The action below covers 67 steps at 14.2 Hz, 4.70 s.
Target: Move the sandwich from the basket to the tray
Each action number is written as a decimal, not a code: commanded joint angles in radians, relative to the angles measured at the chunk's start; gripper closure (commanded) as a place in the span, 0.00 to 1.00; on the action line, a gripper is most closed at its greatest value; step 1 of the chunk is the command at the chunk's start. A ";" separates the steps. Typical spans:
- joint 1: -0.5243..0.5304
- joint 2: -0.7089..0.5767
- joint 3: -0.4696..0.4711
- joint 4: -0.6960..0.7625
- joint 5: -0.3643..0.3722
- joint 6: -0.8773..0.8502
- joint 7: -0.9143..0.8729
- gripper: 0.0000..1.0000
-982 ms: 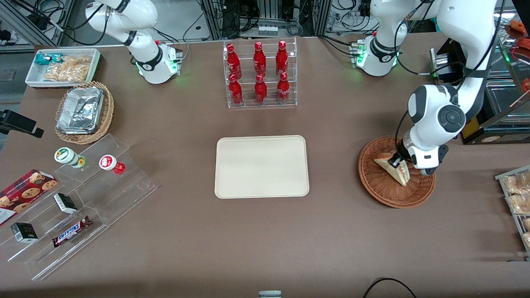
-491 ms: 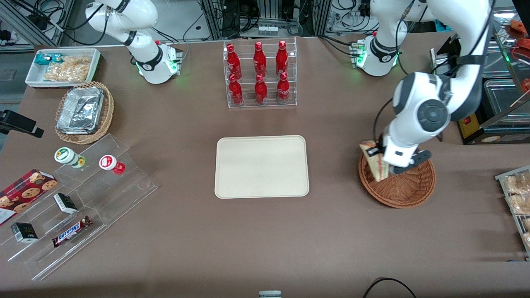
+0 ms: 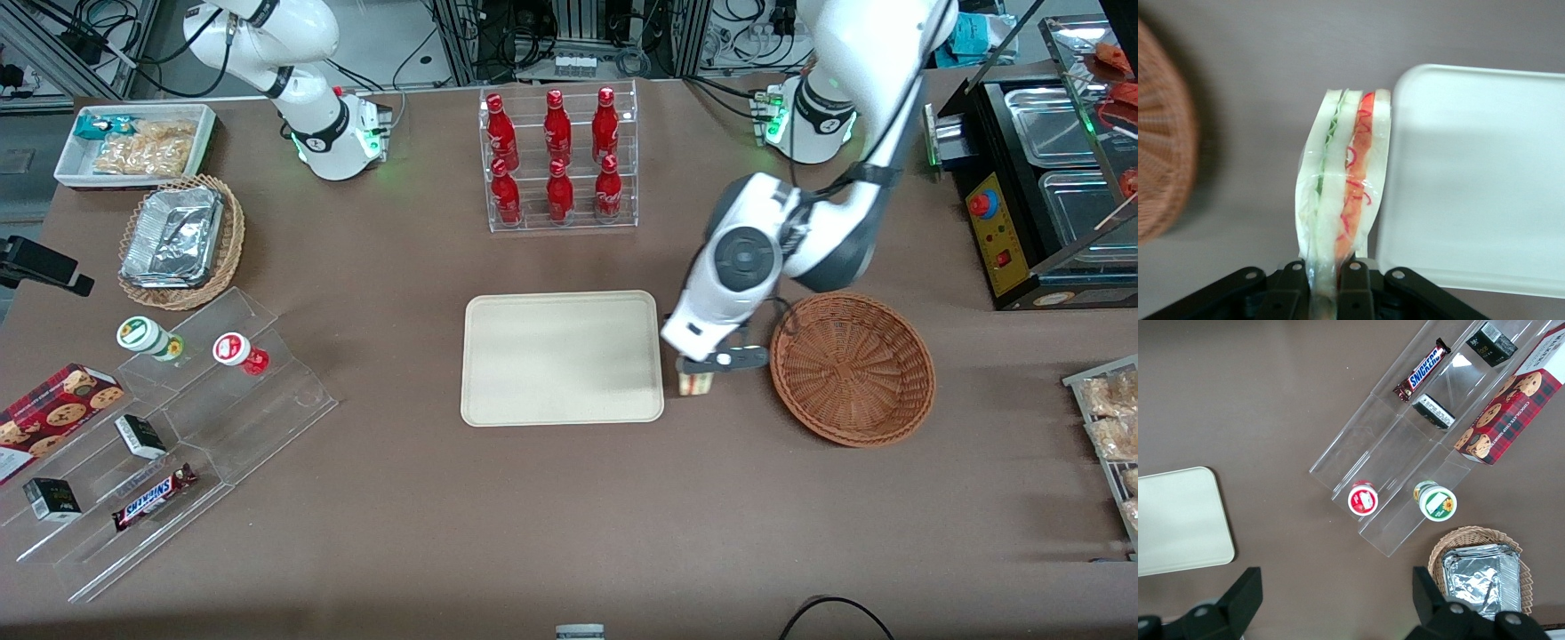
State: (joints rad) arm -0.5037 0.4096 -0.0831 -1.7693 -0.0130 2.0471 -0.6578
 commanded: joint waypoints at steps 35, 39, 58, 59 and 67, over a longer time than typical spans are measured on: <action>-0.254 0.109 0.195 0.164 -0.010 -0.085 -0.179 0.00; -0.254 -0.012 0.285 0.032 -0.041 -0.091 -0.010 0.00; 0.101 -0.377 0.248 0.086 -0.027 -0.551 0.417 0.00; 0.193 -0.390 0.152 0.086 -0.025 -0.551 0.417 0.00; 0.521 -0.425 -0.067 0.102 0.022 -0.591 0.576 0.00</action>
State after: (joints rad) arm -0.0135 0.0000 -0.1214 -1.6889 -0.0281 1.4784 -0.0980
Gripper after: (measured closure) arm 0.000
